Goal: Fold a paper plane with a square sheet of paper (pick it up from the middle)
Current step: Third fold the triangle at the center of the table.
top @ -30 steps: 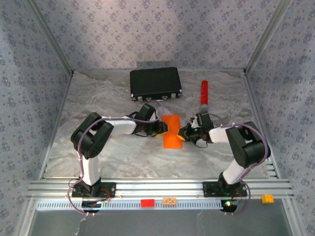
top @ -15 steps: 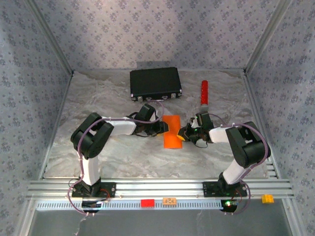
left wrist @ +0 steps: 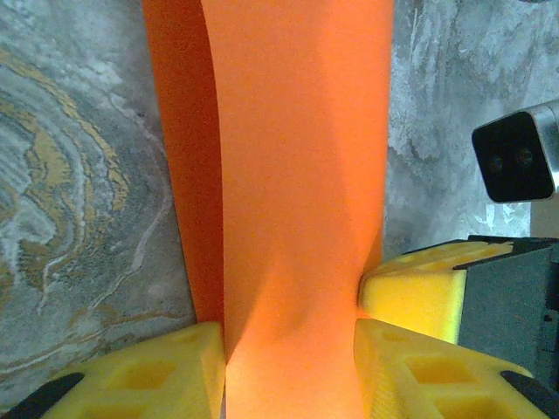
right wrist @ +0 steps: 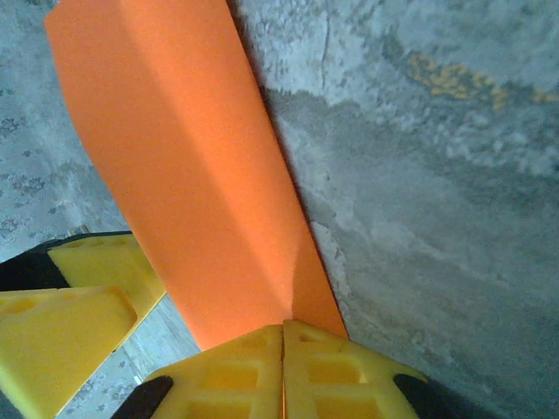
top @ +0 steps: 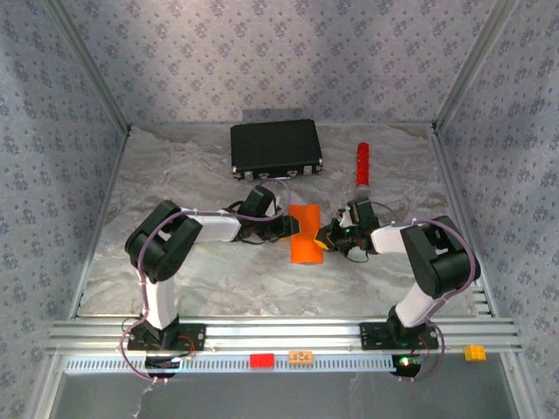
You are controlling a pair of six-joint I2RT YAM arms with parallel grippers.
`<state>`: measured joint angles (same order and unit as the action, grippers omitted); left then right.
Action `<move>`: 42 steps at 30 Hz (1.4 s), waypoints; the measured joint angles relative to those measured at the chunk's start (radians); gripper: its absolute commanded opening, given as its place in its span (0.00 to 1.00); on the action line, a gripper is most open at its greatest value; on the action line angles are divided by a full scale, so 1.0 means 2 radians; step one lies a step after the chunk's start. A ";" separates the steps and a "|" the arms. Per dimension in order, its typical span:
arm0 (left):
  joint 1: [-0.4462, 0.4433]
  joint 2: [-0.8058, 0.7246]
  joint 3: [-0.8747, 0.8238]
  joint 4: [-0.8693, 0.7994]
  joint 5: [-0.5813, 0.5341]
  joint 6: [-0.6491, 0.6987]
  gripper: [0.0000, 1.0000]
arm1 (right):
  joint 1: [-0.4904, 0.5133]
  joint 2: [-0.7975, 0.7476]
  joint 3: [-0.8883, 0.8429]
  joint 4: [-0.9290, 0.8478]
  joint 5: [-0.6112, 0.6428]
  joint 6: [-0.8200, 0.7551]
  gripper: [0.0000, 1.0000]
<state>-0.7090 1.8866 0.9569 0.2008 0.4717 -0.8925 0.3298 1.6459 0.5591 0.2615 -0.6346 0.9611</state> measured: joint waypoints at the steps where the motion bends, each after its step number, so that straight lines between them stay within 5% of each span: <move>1: 0.000 0.000 -0.001 0.005 0.000 0.000 0.42 | 0.000 0.000 0.000 0.000 0.001 0.000 0.10; 42: 0.008 -0.015 -0.064 0.160 -0.007 -0.052 0.45 | 0.000 -0.001 0.000 -0.001 0.001 0.000 0.10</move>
<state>-0.6937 1.8565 0.8299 0.5205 0.4568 -0.9974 0.3298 1.6440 0.5587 0.2600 -0.6327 0.9611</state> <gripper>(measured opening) 0.461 0.105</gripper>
